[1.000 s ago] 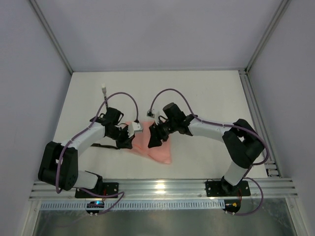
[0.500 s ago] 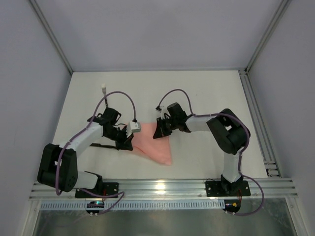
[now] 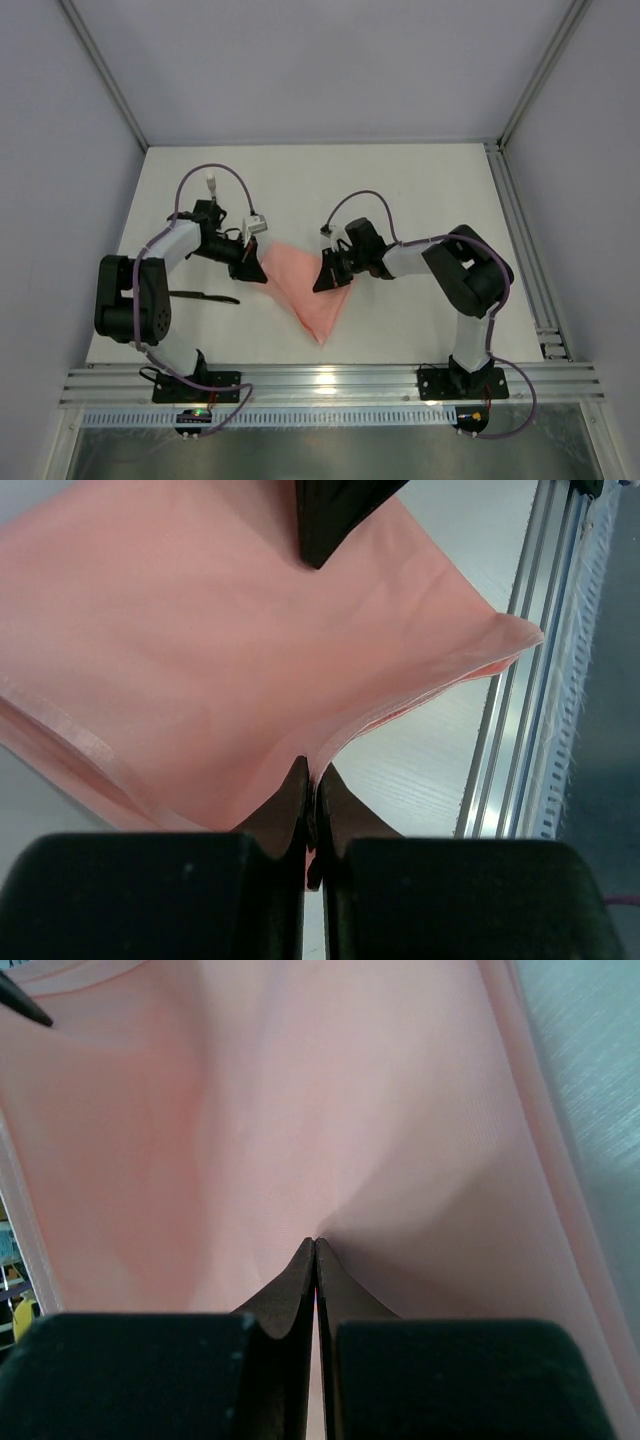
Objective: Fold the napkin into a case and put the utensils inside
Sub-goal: Fold the lower triangle-folded napkin at the center of the board.
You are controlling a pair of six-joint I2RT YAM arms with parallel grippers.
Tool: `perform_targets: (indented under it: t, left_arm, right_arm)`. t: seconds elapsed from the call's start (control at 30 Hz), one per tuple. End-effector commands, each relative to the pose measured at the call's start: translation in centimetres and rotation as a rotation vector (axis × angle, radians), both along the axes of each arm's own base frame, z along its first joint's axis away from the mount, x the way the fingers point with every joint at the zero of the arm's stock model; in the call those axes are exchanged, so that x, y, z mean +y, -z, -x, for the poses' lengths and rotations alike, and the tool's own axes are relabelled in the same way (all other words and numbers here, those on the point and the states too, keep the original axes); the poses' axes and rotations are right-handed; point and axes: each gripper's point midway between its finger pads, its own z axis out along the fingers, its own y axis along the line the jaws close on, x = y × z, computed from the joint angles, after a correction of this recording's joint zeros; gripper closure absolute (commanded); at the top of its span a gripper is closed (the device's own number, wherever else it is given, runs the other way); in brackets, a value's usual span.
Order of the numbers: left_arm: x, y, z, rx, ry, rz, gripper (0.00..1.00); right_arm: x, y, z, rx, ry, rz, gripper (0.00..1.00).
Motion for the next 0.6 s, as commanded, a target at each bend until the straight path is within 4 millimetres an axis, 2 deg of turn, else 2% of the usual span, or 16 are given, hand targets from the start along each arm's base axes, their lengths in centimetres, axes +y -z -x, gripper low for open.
perform_targets:
  t: [0.0, 0.07, 0.17, 0.23, 0.27, 0.33, 0.37, 0.43, 0.5, 0.53, 0.57]
  left_arm:
    - [-0.9, -1.4, -2.3, 0.012, -0.022, 0.101, 1.00]
    - [-1.0, -1.1, -2.6, 0.042, -0.018, 0.105, 1.00]
    - [-1.1, -1.7, -2.8, 0.031, 0.003, 0.114, 1.00]
    - [-1.0, -1.9, -2.4, 0.022, 0.020, 0.111, 1.00]
    - [-0.8, -1.9, -2.1, 0.020, 0.028, 0.103, 1.00]
    - [-0.4, -1.8, -1.4, 0.009, 0.045, 0.078, 1.00]
    - [-0.3, -1.6, -1.1, 0.014, 0.048, 0.068, 1.00]
    - [-0.1, -1.5, -0.7, -0.001, 0.057, 0.055, 1.00]
    - [0.1, -1.2, -0.2, 0.000, 0.065, 0.048, 1.00]
    - [0.1, -1.2, -0.1, -0.003, 0.067, 0.045, 1.00]
    - [0.1, -1.2, 0.0, -0.002, 0.069, 0.043, 1.00]
  right_arm:
    - [-3.2, 4.9, 3.8, 0.124, -0.040, 0.167, 0.96]
    - [-3.2, 5.2, 4.1, 0.128, -0.055, 0.170, 0.96]
    - [-3.3, 5.0, 4.0, 0.103, -0.068, 0.158, 0.96]
    - [-3.0, 3.6, 3.4, 0.042, -0.073, 0.139, 0.95]
    - [-3.0, 3.0, 3.1, 0.017, -0.076, 0.138, 0.89]
    - [-2.5, 0.5, 2.1, -0.099, -0.100, 0.116, 0.85]
    - [-2.6, -0.1, 1.8, -0.131, -0.100, 0.128, 0.78]
    - [-2.1, -2.8, 0.7, -0.250, -0.123, 0.106, 0.71]
    - [-2.3, -4.0, 0.6, -0.328, -0.158, 0.130, 0.65]
    - [-1.6, -5.7, 0.8, -0.394, -0.177, 0.117, 0.64]
    - [-1.4, -6.4, 1.1, -0.447, -0.200, 0.125, 0.63]
